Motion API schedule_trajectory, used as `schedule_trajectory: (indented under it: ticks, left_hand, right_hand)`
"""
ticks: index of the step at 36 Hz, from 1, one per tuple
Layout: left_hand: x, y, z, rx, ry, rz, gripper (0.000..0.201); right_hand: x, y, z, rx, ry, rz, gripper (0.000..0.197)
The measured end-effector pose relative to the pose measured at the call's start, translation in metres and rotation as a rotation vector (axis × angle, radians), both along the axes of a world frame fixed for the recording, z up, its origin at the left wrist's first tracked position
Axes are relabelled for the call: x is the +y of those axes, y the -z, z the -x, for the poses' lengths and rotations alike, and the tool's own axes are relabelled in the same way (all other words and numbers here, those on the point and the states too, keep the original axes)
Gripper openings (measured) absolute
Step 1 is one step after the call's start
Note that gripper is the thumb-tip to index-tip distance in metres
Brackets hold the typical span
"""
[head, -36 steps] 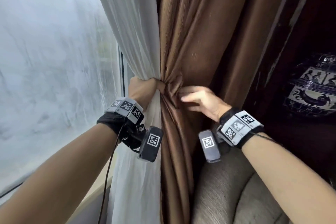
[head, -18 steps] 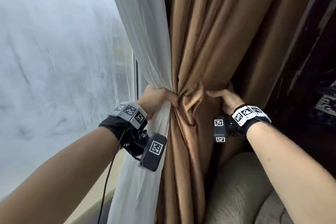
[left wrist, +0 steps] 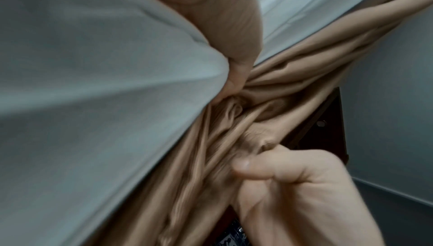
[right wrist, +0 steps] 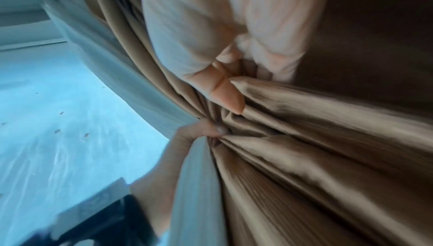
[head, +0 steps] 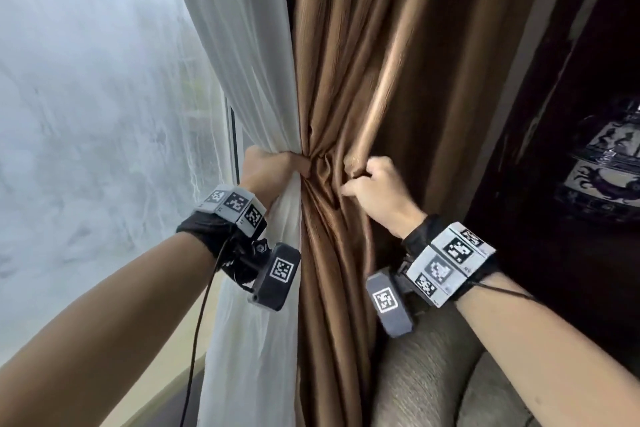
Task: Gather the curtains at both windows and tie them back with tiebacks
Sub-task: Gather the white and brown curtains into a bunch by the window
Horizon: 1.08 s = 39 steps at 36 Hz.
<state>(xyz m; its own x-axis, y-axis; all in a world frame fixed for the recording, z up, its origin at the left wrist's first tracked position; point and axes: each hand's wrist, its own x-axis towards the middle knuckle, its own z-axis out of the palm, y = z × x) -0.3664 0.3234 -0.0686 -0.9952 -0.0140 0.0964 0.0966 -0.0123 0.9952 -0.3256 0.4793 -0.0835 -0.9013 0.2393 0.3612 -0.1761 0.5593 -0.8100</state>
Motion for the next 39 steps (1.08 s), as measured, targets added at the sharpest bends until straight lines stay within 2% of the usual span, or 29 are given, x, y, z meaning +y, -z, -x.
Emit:
schedule_trajectory:
  ticks: [3,6,9,11,12,15,19,21,24,26,29,31,35,39]
  left_hand:
    - [0.0,-0.002,-0.007,0.019,0.117,-0.005,0.035]
    - [0.002,-0.005,-0.017,0.027,0.274,0.033,0.039]
    - [0.001,-0.005,-0.027,0.103,0.358,0.075,0.044]
    - [-0.003,-0.005,-0.03,0.139,0.385,0.072,0.045]
    - [-0.005,-0.005,-0.03,0.142,0.408,0.067,0.045]
    - [-0.009,-0.006,-0.032,0.136,0.479,0.055,0.041]
    - [-0.007,-0.004,-0.034,0.13,0.504,0.048,0.041]
    - [-0.006,-0.003,-0.033,0.124,0.502,0.061,0.043]
    - [-0.004,-0.004,-0.032,0.115,0.554,0.077,0.029]
    - [-0.004,-0.007,-0.031,0.068,0.635,0.071,0.024]
    - [-0.007,-0.01,-0.025,0.039,0.728,0.107,0.036]
    - [-0.005,-0.009,-0.02,0.016,0.757,0.149,0.035]
    - [0.002,-0.005,-0.011,0.045,0.642,0.167,0.045]
    - [0.002,-0.004,-0.009,0.052,0.511,0.122,0.022]
  right_hand:
    - [-0.002,-0.009,-0.011,-0.071,-0.017,-0.076,0.021]
    - [-0.011,-0.007,-0.014,-0.202,-0.058,-0.133,0.012]
    - [-0.019,-0.006,-0.027,-0.301,-0.118,-0.046,0.038]
    - [-0.019,-0.007,-0.033,-0.299,-0.212,0.06,0.034]
    - [-0.019,-0.006,-0.034,-0.306,-0.265,0.099,0.039]
    - [-0.026,0.0,-0.032,-0.223,-0.301,0.114,0.077]
    - [-0.034,0.007,-0.03,-0.036,-0.277,0.221,0.05]
    - [-0.032,0.008,-0.028,-0.027,-0.227,0.253,0.044]
    - [-0.029,0.007,-0.028,-0.059,-0.198,0.271,0.038]
    - [-0.027,0.006,-0.028,-0.072,-0.208,0.288,0.037]
    - [-0.02,0.007,-0.028,-0.112,-0.248,0.324,0.038]
    - [-0.015,0.008,-0.026,-0.132,-0.266,0.336,0.04]
    - [-0.015,0.01,-0.019,-0.064,-0.227,0.315,0.046]
    - [-0.017,0.014,-0.007,-0.023,-0.128,0.293,0.058]
